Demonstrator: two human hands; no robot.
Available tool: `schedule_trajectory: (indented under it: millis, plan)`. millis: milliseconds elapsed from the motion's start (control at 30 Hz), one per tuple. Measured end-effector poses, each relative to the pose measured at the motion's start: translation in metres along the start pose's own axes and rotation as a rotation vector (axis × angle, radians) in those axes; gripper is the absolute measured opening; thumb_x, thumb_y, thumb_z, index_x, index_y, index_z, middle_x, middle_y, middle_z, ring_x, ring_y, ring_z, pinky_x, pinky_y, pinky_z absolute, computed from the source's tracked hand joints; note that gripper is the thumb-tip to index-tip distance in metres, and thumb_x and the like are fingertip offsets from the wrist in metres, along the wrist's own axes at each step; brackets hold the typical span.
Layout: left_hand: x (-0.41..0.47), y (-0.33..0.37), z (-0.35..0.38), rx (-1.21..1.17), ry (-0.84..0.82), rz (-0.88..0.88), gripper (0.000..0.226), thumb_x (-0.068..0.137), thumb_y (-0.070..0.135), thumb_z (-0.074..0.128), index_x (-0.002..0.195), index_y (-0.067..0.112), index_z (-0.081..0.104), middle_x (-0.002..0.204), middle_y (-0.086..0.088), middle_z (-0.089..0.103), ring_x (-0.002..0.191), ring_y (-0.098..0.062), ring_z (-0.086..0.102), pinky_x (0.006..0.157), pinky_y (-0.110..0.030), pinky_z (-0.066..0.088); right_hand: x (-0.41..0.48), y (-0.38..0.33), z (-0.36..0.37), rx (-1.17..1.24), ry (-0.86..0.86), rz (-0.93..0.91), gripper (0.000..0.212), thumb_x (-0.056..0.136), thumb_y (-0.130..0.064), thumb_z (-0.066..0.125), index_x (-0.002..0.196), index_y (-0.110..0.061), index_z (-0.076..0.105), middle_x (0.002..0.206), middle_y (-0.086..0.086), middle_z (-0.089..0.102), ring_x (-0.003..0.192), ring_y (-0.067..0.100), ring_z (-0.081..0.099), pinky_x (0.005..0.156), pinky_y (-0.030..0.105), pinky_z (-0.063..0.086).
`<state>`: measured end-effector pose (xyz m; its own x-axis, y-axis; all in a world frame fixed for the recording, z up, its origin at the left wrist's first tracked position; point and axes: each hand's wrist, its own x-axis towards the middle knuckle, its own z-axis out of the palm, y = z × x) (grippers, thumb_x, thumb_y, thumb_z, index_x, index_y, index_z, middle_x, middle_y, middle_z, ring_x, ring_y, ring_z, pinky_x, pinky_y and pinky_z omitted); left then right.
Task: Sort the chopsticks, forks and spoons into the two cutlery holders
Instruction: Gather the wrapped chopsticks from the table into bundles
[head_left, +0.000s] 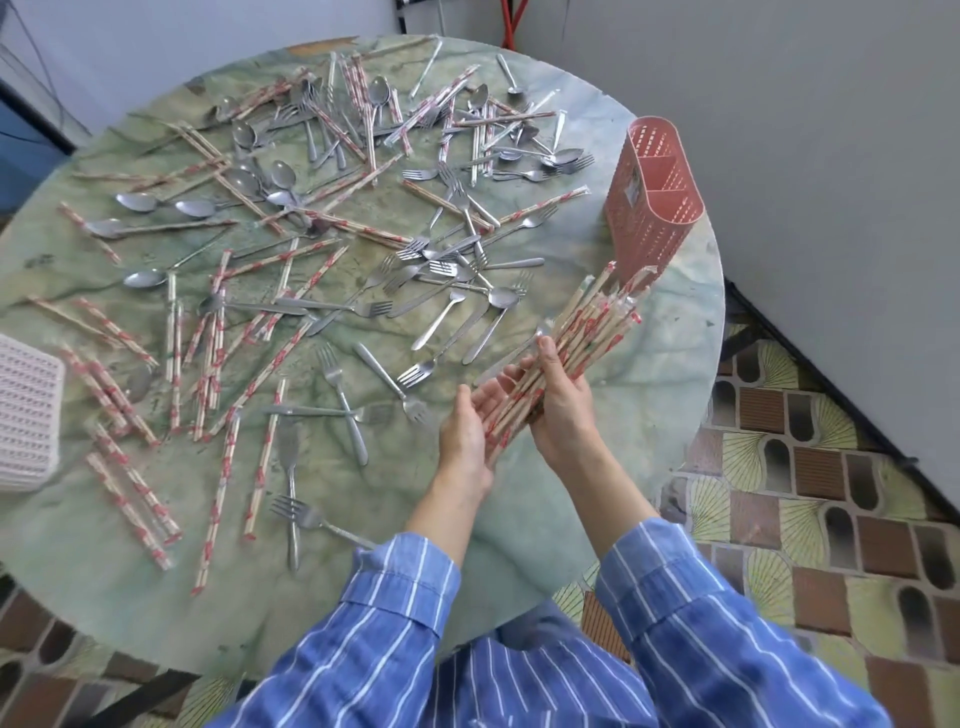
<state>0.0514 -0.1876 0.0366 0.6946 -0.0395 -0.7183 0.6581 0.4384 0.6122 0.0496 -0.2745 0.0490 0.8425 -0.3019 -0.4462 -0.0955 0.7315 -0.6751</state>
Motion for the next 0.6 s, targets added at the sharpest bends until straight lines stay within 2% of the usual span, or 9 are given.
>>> schedule_trajectory:
  millis: [100,133,233,333,433,533,600]
  plan:
    - [-0.012,-0.008,-0.02,-0.068,0.012,-0.075,0.042,0.102,0.038,0.029,0.101,0.011,0.062,0.099,-0.004,0.067,0.087,-0.017,0.063,0.072,-0.03,0.049,-0.015,0.002,-0.005,0.01,-0.025,-0.039,0.017,0.098,-0.021,0.055,0.085,-0.01,0.054,0.066,0.002,0.061,0.063,0.019,0.063,0.076,0.041,0.054]
    - [-0.014,-0.012,-0.027,-0.094,0.004,-0.108,0.044,0.101,0.04,0.029,0.1,0.011,0.063,0.102,-0.005,0.067,0.087,-0.018,0.063,0.072,-0.03,0.047,-0.02,0.003,-0.007,0.011,-0.026,-0.05,0.016,0.098,-0.021,0.055,0.086,-0.01,0.054,0.068,0.003,0.061,0.064,0.019,0.063,0.075,0.041,0.055]
    - [-0.022,-0.022,-0.036,-0.189,-0.07,-0.158,0.049,0.1,0.041,0.027,0.1,0.008,0.065,0.11,-0.014,0.067,0.089,-0.025,0.064,0.076,-0.032,0.047,-0.039,0.012,-0.01,-0.005,-0.025,-0.052,0.014,0.097,-0.021,0.057,0.089,-0.01,0.052,0.067,0.002,0.058,0.061,0.018,0.062,0.068,0.035,0.056]
    - [-0.023,-0.03,-0.034,-0.174,-0.093,-0.125,0.05,0.101,0.036,0.022,0.097,0.011,0.065,0.097,-0.011,0.07,0.083,-0.023,0.066,0.064,-0.025,0.048,-0.055,0.021,-0.018,0.0,-0.004,-0.019,0.012,0.096,-0.022,0.058,0.098,-0.011,0.054,0.068,0.0,0.054,0.058,0.016,0.06,0.061,0.028,0.054]
    - [-0.024,-0.038,-0.034,-0.099,-0.099,-0.101,0.048,0.102,0.035,0.022,0.103,0.012,0.064,0.1,-0.01,0.07,0.088,-0.023,0.066,0.068,-0.028,0.049,-0.064,0.021,-0.03,-0.05,0.017,-0.014,0.015,0.097,-0.026,0.055,0.099,-0.011,0.058,0.07,0.0,0.057,0.064,0.016,0.061,0.065,0.027,0.053]
    - [-0.029,-0.044,-0.027,0.094,-0.172,-0.039,0.049,0.104,0.034,0.022,0.106,0.01,0.064,0.103,-0.012,0.07,0.091,-0.022,0.067,0.069,-0.027,0.055,-0.063,0.013,-0.043,-0.082,0.029,-0.006,0.016,0.098,-0.026,0.054,0.093,-0.012,0.058,0.072,0.003,0.063,0.069,0.02,0.064,0.073,0.033,0.055]
    - [-0.028,-0.046,-0.023,0.284,-0.155,0.083,0.042,0.105,0.03,0.027,0.106,0.008,0.063,0.109,-0.012,0.068,0.1,-0.021,0.065,0.089,-0.032,0.052,-0.058,0.005,-0.053,-0.087,0.056,-0.006,0.017,0.098,-0.025,0.053,0.093,-0.009,0.058,0.073,0.005,0.065,0.07,0.021,0.067,0.077,0.037,0.057]
